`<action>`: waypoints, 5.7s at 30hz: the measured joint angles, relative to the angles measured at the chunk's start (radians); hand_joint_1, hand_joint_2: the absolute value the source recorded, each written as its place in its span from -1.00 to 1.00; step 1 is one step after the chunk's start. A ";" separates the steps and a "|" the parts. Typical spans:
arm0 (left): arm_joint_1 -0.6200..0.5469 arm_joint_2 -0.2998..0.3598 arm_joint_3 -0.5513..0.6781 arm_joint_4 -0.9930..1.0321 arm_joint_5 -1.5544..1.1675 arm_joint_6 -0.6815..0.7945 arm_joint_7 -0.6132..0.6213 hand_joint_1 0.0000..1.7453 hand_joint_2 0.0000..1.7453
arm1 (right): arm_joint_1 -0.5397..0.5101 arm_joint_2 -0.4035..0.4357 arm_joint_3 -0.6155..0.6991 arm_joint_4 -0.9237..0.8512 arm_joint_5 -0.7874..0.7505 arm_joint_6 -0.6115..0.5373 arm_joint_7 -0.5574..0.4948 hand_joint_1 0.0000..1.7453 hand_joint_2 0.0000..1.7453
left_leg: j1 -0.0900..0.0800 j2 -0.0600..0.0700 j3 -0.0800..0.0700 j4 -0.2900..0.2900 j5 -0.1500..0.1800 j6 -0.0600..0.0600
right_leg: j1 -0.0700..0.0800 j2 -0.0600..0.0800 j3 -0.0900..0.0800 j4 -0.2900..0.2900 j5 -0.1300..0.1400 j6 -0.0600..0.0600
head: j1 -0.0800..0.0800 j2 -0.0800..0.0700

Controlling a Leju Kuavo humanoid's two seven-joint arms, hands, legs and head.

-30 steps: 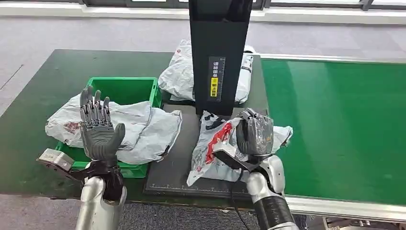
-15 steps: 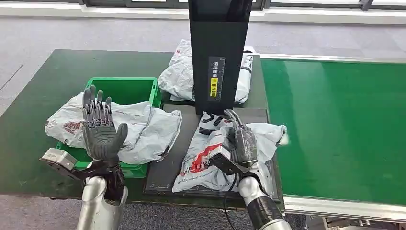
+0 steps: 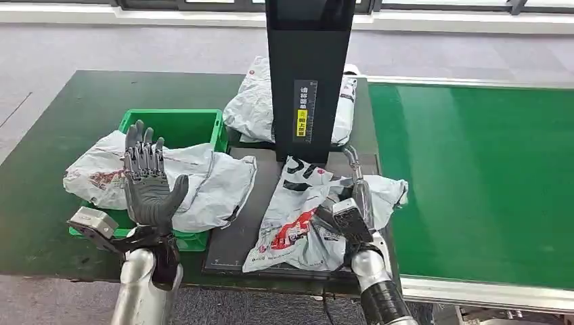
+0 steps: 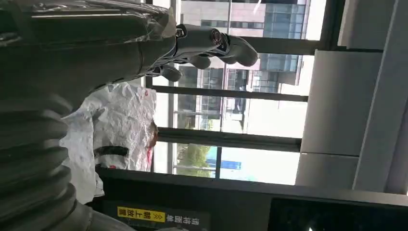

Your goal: Moved the parcel from conveyor to table for the left to box.

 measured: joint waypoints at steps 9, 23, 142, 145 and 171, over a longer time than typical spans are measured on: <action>-0.010 0.002 -0.036 0.010 -0.159 0.072 0.000 -1.00 1.00 | 0.023 -0.039 -0.013 -0.083 -0.117 0.074 0.000 -1.00 1.00 | 0.000 0.000 0.000 0.000 0.000 0.000 | 0.000 0.000 0.000 0.000 0.000 0.000 | 0.000 0.000; -0.132 0.009 -0.282 0.361 -0.542 0.271 -0.001 -1.00 1.00 | 0.018 -0.044 -0.034 -0.121 -0.092 0.096 0.000 -1.00 1.00 | 0.000 0.000 0.000 0.000 0.000 0.000 | 0.000 0.000 0.000 0.000 0.000 0.000 | 0.000 0.000; -0.508 0.112 0.641 0.393 -1.563 0.793 0.536 1.00 1.00 | 0.104 -0.016 -0.135 -0.285 -0.036 0.145 0.008 -1.00 1.00 | 0.000 0.004 0.001 0.000 0.001 0.000 | 0.000 0.004 0.000 0.000 0.001 -0.001 | 0.000 0.000; -0.512 0.118 0.687 0.388 -1.558 0.793 0.505 1.00 1.00 | 0.105 -0.010 -0.150 -0.288 -0.028 0.151 0.014 -1.00 1.00 | 0.000 0.004 0.001 0.000 0.000 0.000 | 0.000 0.004 0.000 0.000 0.001 -0.001 | 0.000 0.000; -0.564 0.112 0.903 0.388 -1.503 0.794 0.277 -1.00 -1.00 | 0.113 0.000 -0.182 -0.310 -0.009 0.164 0.023 -1.00 1.00 | 0.000 0.003 0.001 0.000 0.001 0.000 | 0.000 0.004 0.000 0.000 0.001 -0.001 | 0.000 0.000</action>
